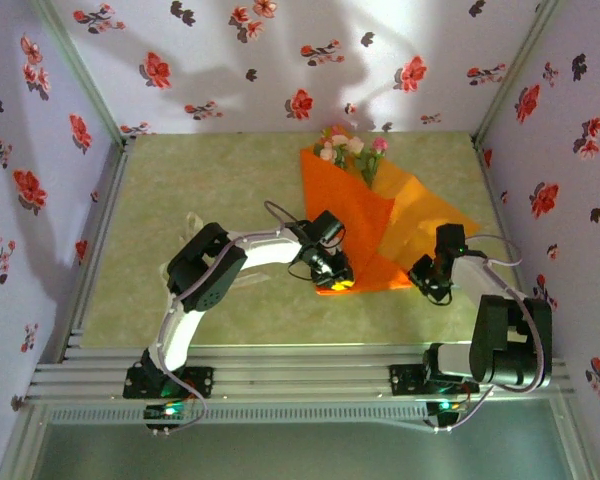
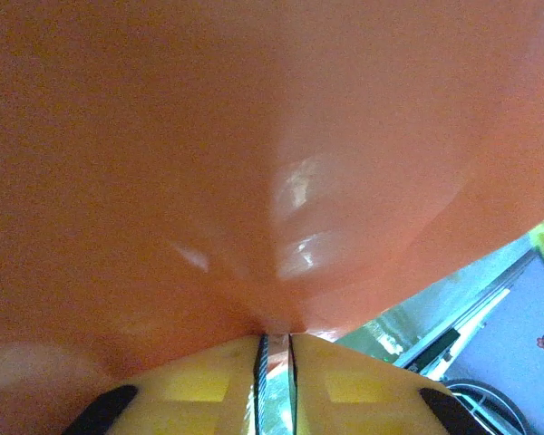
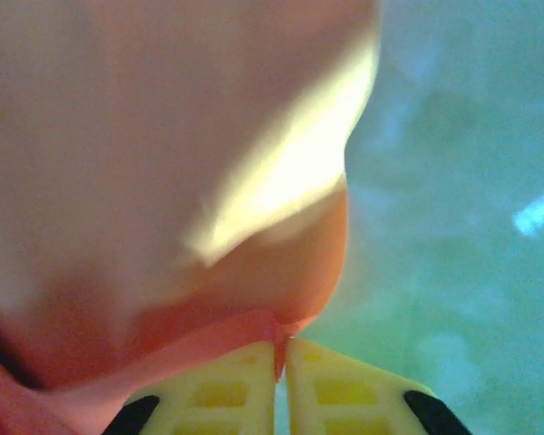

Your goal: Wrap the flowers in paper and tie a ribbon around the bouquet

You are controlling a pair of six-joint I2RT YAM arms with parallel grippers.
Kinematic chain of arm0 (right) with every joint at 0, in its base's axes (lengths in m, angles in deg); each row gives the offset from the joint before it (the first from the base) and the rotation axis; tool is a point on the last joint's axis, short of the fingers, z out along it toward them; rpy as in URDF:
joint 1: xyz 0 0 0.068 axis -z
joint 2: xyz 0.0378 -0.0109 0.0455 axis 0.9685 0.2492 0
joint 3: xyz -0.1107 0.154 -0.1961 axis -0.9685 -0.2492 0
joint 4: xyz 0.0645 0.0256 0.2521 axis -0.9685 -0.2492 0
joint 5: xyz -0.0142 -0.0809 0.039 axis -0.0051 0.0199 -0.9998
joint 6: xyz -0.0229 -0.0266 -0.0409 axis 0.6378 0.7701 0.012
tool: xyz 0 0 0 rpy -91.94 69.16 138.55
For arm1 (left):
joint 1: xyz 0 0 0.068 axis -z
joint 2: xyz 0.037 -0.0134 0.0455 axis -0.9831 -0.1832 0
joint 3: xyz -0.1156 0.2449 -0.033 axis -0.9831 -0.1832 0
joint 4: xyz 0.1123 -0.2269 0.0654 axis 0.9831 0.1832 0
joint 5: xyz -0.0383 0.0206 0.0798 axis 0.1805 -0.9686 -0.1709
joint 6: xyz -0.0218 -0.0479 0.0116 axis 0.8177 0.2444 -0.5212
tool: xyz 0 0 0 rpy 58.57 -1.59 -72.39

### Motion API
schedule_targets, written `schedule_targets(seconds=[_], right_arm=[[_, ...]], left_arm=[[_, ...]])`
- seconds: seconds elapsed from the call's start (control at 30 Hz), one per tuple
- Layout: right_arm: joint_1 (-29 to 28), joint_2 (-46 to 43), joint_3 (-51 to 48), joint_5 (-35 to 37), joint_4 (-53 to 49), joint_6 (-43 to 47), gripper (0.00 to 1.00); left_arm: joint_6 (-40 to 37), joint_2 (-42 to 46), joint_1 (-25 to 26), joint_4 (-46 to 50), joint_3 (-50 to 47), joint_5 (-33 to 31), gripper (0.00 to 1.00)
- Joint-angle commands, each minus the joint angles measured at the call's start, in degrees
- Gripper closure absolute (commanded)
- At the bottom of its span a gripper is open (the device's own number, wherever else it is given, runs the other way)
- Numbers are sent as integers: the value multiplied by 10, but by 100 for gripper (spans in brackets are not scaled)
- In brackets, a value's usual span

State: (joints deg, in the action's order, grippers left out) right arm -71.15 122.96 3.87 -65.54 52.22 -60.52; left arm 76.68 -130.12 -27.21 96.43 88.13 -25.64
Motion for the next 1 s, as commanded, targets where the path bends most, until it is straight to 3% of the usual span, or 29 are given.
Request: schedule_targets(seconds=[0.0,0.3,0.6,0.97], right_arm=[[-4,-24,-4,6,55,10,92],[-49,-84,30,42,-9,7,100],[-192,-162,94,93,-90,4,100],[-359,-92,176,84,-43,52,100]], left_arm=[[-13,-3,-5,4,-12,-8,84],[-5,19,-12,-17,-27,-17,84],[9,9,-13,-46,-48,-9,86],[18,34,-21,-90,-82,-23,85]])
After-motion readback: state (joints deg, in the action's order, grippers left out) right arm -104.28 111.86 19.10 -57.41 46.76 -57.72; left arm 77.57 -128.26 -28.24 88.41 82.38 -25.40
